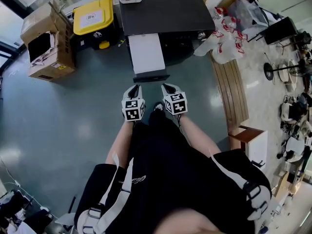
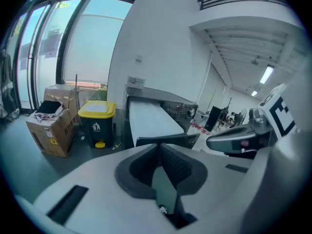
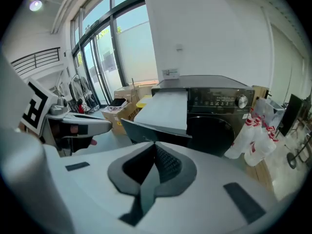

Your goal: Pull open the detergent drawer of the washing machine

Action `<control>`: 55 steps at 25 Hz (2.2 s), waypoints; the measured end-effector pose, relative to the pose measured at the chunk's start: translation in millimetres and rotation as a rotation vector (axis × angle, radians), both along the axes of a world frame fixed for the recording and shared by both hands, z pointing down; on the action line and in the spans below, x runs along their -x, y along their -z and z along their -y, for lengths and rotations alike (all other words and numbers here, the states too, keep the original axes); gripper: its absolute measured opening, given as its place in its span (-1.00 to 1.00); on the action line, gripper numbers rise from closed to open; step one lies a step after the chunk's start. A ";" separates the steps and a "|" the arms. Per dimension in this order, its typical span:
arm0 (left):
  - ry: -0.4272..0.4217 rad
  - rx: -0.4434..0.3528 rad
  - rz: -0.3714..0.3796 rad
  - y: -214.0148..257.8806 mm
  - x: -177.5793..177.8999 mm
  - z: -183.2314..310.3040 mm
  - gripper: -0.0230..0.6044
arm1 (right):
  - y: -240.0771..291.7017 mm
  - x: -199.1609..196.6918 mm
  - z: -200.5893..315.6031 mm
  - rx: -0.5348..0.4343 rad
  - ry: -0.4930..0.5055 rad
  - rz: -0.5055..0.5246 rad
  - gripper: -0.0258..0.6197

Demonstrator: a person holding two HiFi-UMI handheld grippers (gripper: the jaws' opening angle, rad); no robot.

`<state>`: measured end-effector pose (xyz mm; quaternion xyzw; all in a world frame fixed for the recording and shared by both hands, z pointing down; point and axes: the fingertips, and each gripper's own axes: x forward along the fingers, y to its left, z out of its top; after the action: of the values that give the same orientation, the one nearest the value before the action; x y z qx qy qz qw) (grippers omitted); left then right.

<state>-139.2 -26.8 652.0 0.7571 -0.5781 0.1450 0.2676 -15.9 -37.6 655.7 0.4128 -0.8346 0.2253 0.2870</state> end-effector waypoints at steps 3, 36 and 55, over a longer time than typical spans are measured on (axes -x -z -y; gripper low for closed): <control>0.007 -0.006 -0.076 18.4 6.8 -6.6 -0.86 | 21.3 18.6 -5.3 -0.010 0.023 0.040 -0.89; 0.114 -0.599 0.036 365.9 -35.2 19.1 -0.86 | 363.3 -28.0 54.5 -0.627 0.105 0.185 -0.89; 0.132 -0.625 0.049 379.5 -40.2 2.1 -0.86 | 369.3 -36.4 41.8 -0.662 0.084 0.188 -0.89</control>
<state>-98.9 -28.8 272.5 0.7599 -0.6487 -0.0387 0.0170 20.5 -79.4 286.5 0.4264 -0.9014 -0.0326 0.0685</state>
